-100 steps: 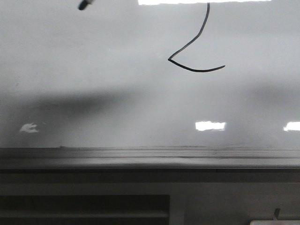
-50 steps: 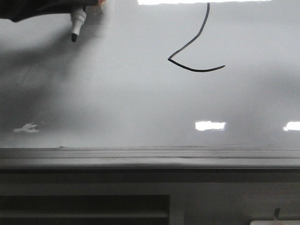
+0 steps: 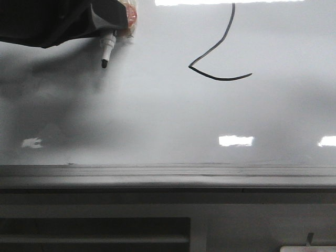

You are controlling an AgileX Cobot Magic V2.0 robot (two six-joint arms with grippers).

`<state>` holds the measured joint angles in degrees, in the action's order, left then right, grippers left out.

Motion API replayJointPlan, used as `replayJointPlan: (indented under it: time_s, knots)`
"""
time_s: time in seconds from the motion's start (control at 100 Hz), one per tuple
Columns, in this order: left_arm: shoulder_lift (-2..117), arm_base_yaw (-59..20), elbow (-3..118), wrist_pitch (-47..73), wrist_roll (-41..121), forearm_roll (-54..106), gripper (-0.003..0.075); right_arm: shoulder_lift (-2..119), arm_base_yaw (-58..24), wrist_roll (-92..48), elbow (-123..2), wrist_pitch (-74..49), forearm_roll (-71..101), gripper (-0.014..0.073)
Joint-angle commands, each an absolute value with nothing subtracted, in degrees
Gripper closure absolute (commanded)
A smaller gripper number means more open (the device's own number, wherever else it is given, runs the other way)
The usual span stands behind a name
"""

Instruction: Write number 2 on whiteboard

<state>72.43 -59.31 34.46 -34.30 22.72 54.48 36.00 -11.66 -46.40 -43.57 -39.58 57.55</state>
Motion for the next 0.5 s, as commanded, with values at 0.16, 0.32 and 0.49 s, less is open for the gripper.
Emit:
replayJointPlan:
  time_s: [0.16,0.32,0.49]
  knots:
    - [72.3,-59.2,36.0,-36.3,22.2,53.1,0.0481,36.1,-11.3,-46.2,-43.9,-37.4,59.8,0.0200]
    - [71.2,-59.2,36.0,-35.9,22.4,53.0,0.0216,36.1,-11.3,-46.2,-43.9,-36.7,59.8,0.0200]
    - [65.1,-59.2,36.0,-34.3,28.9,53.0,0.0190,35.2,-11.3,-43.7,-43.9,-32.3,58.3,0.0200]
